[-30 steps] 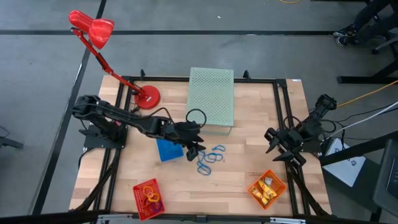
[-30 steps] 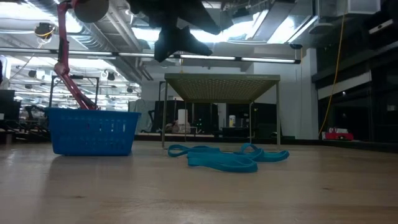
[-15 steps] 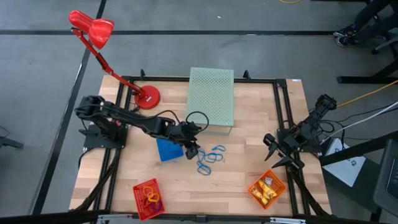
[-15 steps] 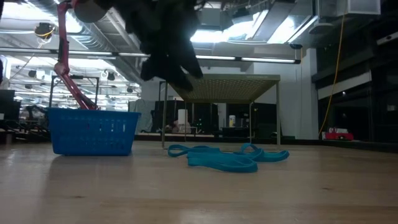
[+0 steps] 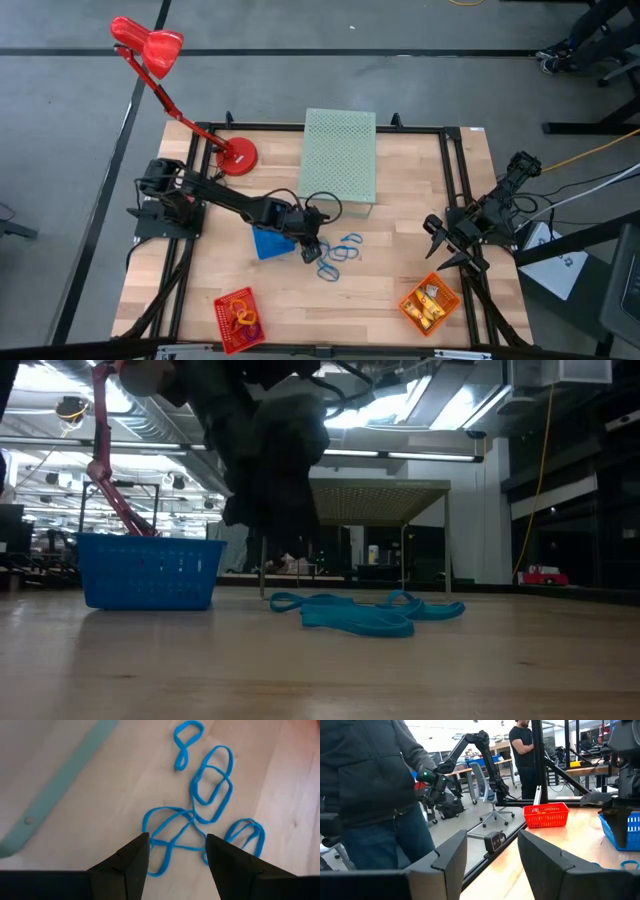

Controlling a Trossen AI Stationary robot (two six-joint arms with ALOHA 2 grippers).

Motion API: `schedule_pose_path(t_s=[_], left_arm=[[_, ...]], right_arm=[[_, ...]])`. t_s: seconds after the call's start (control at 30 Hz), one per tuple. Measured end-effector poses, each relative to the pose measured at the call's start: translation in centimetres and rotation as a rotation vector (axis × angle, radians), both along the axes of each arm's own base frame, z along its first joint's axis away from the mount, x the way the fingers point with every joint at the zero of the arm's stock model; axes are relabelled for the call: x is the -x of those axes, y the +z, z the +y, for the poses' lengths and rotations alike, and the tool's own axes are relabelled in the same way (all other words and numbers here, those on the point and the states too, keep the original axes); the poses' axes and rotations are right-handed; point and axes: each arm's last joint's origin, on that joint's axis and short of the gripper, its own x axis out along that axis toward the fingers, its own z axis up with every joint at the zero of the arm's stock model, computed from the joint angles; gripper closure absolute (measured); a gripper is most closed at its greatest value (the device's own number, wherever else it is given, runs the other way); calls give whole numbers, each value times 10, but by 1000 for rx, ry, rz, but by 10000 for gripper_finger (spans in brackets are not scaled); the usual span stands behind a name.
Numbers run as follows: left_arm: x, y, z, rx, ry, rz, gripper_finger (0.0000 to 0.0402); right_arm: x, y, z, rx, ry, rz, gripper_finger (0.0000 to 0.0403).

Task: Pick & Place Office Desk Supplies
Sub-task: Put the blue rubber band into the blue basket

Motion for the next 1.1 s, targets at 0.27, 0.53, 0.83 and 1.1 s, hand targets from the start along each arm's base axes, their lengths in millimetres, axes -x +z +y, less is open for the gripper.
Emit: schedule_pose_path(t_s=[0.27,0.53,0.83,1.1], left_arm=[[-8,31,-49,8,-288,-78,222],[-21,-4,-73,-126,-430,80,229],[-50,-19,-74,-216,-540,87,236],[-51,-22,-77,-181,-616,150,242]], right_arm=[[0,0,0,1,0,0,224],[0,0,0,0,0,-1,225],[0,0,0,0,0,-1,225],[0,0,0,0,0,-1,225]])
